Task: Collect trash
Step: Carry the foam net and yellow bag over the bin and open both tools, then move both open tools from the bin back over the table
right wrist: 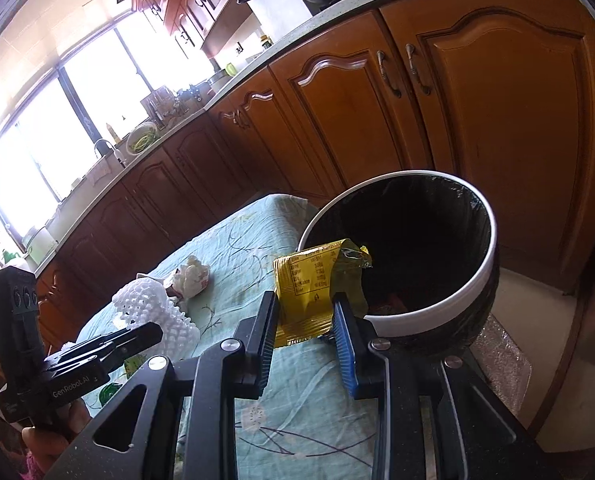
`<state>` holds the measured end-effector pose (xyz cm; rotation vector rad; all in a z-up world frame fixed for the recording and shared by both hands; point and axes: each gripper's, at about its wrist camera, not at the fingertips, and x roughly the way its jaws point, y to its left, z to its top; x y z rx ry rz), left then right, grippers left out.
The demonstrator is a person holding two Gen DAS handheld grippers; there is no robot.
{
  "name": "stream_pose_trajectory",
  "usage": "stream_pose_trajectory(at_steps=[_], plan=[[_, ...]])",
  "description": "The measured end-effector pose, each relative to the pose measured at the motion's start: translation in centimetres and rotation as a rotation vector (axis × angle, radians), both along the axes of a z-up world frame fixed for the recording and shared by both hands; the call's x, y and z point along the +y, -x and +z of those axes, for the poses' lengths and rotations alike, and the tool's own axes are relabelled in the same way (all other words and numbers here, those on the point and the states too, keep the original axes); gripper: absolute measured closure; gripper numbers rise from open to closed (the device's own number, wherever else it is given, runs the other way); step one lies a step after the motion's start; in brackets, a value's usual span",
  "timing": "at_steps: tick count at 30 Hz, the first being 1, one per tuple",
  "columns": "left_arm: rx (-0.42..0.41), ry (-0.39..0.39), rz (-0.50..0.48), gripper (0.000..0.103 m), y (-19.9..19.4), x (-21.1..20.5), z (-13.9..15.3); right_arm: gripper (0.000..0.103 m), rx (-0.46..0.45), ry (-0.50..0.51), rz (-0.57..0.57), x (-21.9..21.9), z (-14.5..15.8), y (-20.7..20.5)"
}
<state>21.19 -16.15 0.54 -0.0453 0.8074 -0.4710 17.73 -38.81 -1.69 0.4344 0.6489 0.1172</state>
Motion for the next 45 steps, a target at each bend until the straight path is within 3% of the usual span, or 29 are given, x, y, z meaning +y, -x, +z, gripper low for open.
stream_pose_trajectory(at_steps=[19, 26, 29, 34, 45], plan=[[0.049, -0.036, -0.190, 0.078, -5.4, -12.1, 0.5, 0.075, 0.045, 0.059, -0.073, -6.2, -0.4, -3.3], [0.094, -0.055, -0.204, 0.076, -7.5, -15.0, -0.8, 0.071, 0.075, 0.078, -0.082, -7.4, -0.9, -4.8], [0.106, -0.074, -0.202, 0.069, -7.9, -15.7, -1.2, 0.066, 0.086, 0.073, -0.086, -7.6, -1.0, -5.3], [0.107, -0.068, -0.209, 0.043, -7.8, -16.3, -1.0, 0.054, 0.089, 0.060, -0.092, -8.4, -1.3, -5.6], [0.104, -0.013, -0.183, 0.038, -6.9, -13.3, -0.6, 0.047, 0.050, 0.007, -0.108, -7.7, -1.3, -2.8]])
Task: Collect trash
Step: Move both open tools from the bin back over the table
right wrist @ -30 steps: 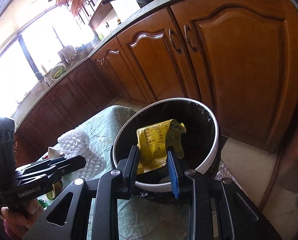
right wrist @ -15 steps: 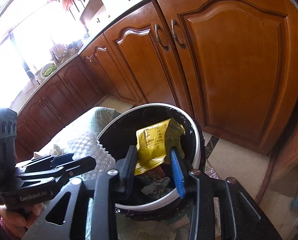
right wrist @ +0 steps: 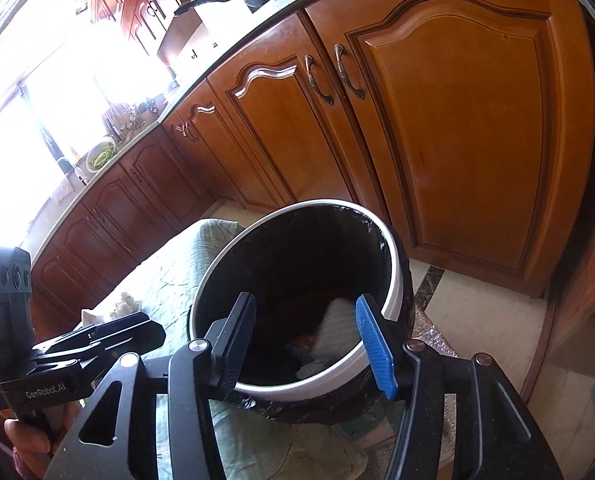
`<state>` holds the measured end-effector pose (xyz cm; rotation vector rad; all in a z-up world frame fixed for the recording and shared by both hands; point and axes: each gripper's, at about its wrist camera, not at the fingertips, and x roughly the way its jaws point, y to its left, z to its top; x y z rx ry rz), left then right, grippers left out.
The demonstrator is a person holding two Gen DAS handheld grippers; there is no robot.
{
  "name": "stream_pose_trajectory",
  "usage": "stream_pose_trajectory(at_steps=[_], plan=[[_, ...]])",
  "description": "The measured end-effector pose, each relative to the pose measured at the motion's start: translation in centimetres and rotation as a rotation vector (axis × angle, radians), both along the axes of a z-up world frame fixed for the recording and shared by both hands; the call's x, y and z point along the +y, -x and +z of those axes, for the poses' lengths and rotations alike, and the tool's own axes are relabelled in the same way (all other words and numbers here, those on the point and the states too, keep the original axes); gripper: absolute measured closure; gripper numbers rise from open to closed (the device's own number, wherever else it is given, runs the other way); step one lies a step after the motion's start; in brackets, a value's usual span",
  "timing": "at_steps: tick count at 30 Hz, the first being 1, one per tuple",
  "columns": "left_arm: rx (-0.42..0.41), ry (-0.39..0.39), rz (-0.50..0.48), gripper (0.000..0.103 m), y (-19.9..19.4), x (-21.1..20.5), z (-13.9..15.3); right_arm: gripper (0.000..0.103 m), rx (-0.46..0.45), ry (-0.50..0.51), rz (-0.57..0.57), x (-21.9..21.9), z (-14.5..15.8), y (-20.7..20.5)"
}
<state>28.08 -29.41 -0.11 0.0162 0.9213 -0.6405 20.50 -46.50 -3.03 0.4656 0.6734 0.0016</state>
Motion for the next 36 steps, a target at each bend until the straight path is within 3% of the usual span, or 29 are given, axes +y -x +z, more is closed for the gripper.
stream_pose_trajectory(at_steps=[8, 22, 36], plan=[[-0.004, 0.033, 0.071, 0.038, 3.6, 5.3, -0.2, 0.044, -0.027, -0.046, 0.051, 3.5, -0.3, 2.1], [-0.047, 0.036, 0.214, 0.038, 8.7, 16.5, 0.0, 0.044, 0.005, -0.074, 0.185, 10.5, -1.1, 3.9], [-0.067, 0.042, 0.391, 0.038, 11.4, 27.1, -0.1, 0.044, 0.037, -0.057, 0.441, 20.5, -1.7, 4.1]])
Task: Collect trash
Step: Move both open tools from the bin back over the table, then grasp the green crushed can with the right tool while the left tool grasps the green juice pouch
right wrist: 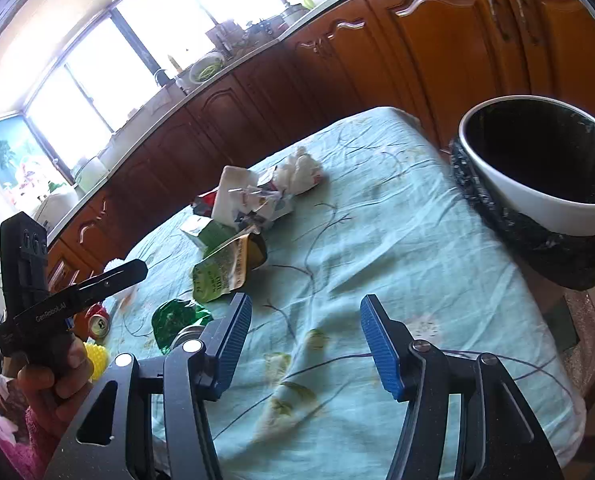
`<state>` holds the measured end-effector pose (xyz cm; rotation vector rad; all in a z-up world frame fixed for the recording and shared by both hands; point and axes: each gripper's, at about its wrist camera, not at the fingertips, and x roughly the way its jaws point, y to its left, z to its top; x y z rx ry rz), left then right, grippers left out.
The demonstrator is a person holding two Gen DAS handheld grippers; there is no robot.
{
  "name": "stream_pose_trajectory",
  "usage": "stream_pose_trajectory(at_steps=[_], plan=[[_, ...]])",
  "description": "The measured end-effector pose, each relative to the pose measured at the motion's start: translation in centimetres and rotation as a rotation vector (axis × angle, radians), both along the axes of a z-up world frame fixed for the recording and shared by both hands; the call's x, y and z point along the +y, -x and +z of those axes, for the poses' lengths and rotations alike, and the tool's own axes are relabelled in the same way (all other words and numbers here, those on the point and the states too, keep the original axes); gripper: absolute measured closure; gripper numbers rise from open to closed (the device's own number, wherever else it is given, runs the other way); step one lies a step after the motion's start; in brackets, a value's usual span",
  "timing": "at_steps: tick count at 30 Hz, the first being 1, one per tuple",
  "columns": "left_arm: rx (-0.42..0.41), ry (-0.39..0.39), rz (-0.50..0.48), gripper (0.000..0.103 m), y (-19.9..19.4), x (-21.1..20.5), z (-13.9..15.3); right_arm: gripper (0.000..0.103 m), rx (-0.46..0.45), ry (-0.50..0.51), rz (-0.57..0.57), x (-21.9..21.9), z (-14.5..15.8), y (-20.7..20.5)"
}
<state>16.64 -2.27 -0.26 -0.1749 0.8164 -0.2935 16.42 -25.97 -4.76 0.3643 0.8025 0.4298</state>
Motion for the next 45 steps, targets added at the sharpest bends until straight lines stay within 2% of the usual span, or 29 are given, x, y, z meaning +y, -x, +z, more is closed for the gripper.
stream_pose_trajectory(at_steps=[6, 15, 21, 22, 23, 25, 30, 32, 33, 37, 42, 45], plan=[[0.006, 0.002, 0.067, 0.038, 1.0, 3.4, -0.7, 0.044, 0.024, -0.010, 0.166, 4.7, -0.2, -0.9], [0.022, 0.011, 0.146, 0.038, 1.1, 7.5, -1.7, 0.044, 0.102, 0.010, 0.470, 11.9, -2.5, -5.2], [0.045, 0.015, 0.175, 0.038, 0.3, 8.9, -2.4, 0.044, 0.167, 0.045, 0.571, 14.6, -4.4, -7.0], [0.047, 0.011, 0.175, 0.038, 0.2, 9.0, -2.5, 0.048, 0.177, 0.044, 0.579, 14.6, -4.6, -6.8], [0.049, 0.008, 0.173, 0.038, 0.0, 8.9, -2.6, 0.057, 0.175, 0.048, 0.582, 14.6, -4.6, -6.5], [0.051, 0.004, 0.168, 0.038, -0.3, 8.9, -2.7, 0.063, 0.169, 0.049, 0.590, 14.4, -4.4, -5.7], [0.061, -0.012, 0.134, 0.038, -1.6, 7.8, -3.1, 0.073, 0.116, 0.030, 0.550, 11.8, -3.1, -3.2], [0.055, -0.032, 0.102, 0.038, -2.0, 6.7, -3.0, 0.089, 0.105, -0.007, 0.502, 9.7, -2.6, -2.3], [0.050, -0.046, 0.085, 0.038, -2.2, 6.2, -3.0, 0.091, 0.101, -0.009, 0.470, 8.6, -2.4, -2.0], [0.030, -0.109, -0.013, 0.038, -3.2, 3.5, -3.0, 0.091, 0.107, -0.037, 0.322, 3.5, -2.5, -1.5], [-0.001, -0.232, -0.143, 0.038, -4.5, 0.1, -3.3, 0.091, 0.106, -0.121, 0.125, -2.7, -2.7, -1.0], [-0.030, -0.306, -0.226, 0.039, -4.8, -1.6, -3.3, 0.090, 0.115, -0.174, 0.064, -4.6, -3.1, -1.5]])
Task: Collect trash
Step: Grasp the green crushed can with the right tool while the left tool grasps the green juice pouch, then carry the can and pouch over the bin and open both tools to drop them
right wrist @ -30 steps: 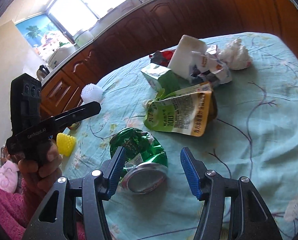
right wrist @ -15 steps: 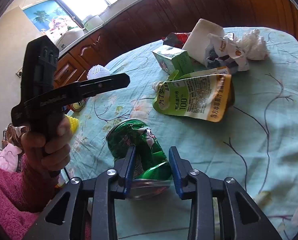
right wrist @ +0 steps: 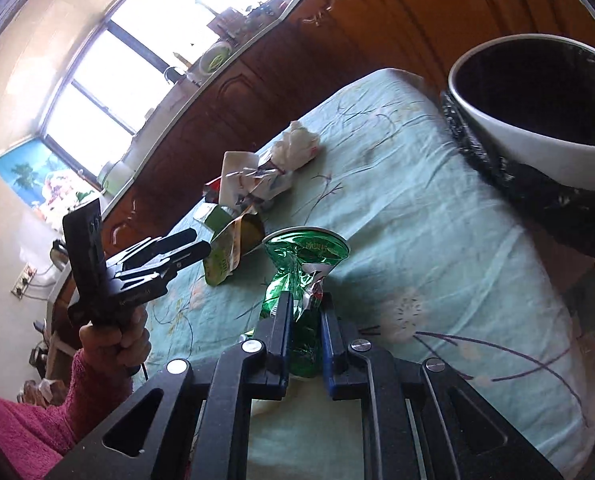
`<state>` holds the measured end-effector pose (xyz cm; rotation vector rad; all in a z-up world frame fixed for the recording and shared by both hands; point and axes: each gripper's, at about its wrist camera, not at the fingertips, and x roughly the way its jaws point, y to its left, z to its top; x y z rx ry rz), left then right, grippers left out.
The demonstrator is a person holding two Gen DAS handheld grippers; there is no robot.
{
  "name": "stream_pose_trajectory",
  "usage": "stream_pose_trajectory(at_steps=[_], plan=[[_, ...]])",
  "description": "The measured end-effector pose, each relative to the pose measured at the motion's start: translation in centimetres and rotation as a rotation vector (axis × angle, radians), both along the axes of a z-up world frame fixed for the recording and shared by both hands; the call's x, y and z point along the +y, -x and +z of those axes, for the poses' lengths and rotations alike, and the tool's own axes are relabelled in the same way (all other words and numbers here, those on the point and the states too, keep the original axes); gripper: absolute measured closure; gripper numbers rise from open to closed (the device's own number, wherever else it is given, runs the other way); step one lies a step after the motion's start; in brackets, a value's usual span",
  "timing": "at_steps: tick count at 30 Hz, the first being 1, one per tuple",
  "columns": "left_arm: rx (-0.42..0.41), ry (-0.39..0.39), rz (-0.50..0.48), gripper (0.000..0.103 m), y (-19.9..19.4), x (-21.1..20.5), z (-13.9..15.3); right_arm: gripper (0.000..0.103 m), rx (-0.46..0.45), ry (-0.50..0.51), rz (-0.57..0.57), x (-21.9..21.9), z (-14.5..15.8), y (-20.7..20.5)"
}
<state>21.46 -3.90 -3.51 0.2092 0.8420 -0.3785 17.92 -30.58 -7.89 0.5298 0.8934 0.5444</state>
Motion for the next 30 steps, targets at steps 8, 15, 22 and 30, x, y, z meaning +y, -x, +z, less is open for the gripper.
stream_pose_trajectory(at_steps=[8, 15, 22, 30], plan=[[0.033, -0.141, -0.148, 0.077, -1.4, -2.5, -1.8, 0.090, 0.007, -0.019, 0.002, 0.8, -0.5, 0.0], [0.037, -0.187, -0.195, 0.091, -0.9, -3.7, -1.9, 0.090, -0.002, -0.026, -0.003, 0.6, -0.6, 0.3], [0.047, -0.050, -0.164, 0.101, 0.4, -3.8, 0.1, 0.090, -0.045, -0.038, -0.041, -0.8, 0.6, 1.3], [0.061, 0.127, -0.102, 0.101, 1.1, -4.7, 2.0, 0.090, -0.110, -0.001, -0.135, -3.2, 2.8, 2.4]])
